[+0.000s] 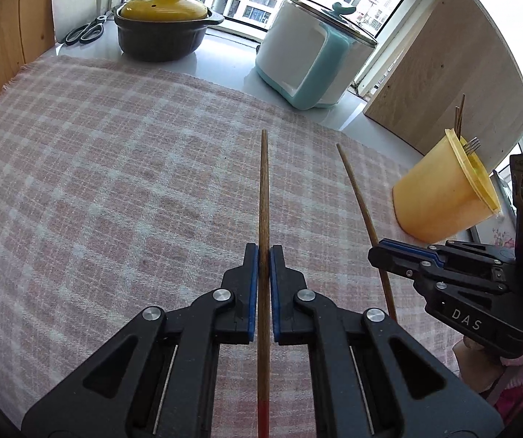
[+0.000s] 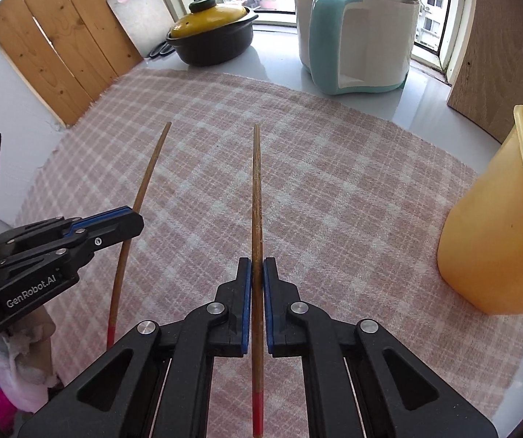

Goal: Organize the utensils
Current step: 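Carry both chopsticks over the yellow holder with both tools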

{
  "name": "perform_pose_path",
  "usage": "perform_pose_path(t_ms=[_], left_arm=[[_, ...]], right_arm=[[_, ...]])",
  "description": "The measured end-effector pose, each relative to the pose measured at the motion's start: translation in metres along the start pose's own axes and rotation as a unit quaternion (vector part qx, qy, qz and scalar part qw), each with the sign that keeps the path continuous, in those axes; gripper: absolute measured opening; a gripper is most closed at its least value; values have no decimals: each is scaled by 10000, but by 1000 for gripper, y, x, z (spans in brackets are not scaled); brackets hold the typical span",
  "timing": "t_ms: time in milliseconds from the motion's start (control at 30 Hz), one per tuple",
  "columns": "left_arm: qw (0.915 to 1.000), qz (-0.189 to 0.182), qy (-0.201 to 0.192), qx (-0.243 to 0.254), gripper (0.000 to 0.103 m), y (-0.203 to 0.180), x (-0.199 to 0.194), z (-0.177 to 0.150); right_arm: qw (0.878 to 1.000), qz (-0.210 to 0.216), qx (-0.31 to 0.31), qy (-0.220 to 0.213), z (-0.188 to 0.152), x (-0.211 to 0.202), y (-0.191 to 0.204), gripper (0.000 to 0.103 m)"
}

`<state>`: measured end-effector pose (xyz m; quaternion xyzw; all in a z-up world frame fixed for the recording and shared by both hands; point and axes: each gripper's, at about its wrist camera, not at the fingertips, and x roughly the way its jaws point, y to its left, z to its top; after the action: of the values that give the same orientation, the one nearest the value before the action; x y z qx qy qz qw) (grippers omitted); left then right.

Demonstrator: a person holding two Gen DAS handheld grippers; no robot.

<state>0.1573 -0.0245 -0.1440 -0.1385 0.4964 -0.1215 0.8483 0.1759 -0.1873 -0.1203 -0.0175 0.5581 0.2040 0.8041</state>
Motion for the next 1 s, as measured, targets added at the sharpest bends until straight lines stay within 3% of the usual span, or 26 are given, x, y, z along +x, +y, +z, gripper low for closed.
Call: perform_pose_path(t_ms=[600,1000], left_arm=[[9965,-539,-526,373,4,-100,-33,7],[9915,-830,-776,630,4,-158,-35,36]], right_arm=[[9959,-38,90,-902,-25,-100,-51,5],[9894,-245,422,-1364,-24,-146,-103,5]])
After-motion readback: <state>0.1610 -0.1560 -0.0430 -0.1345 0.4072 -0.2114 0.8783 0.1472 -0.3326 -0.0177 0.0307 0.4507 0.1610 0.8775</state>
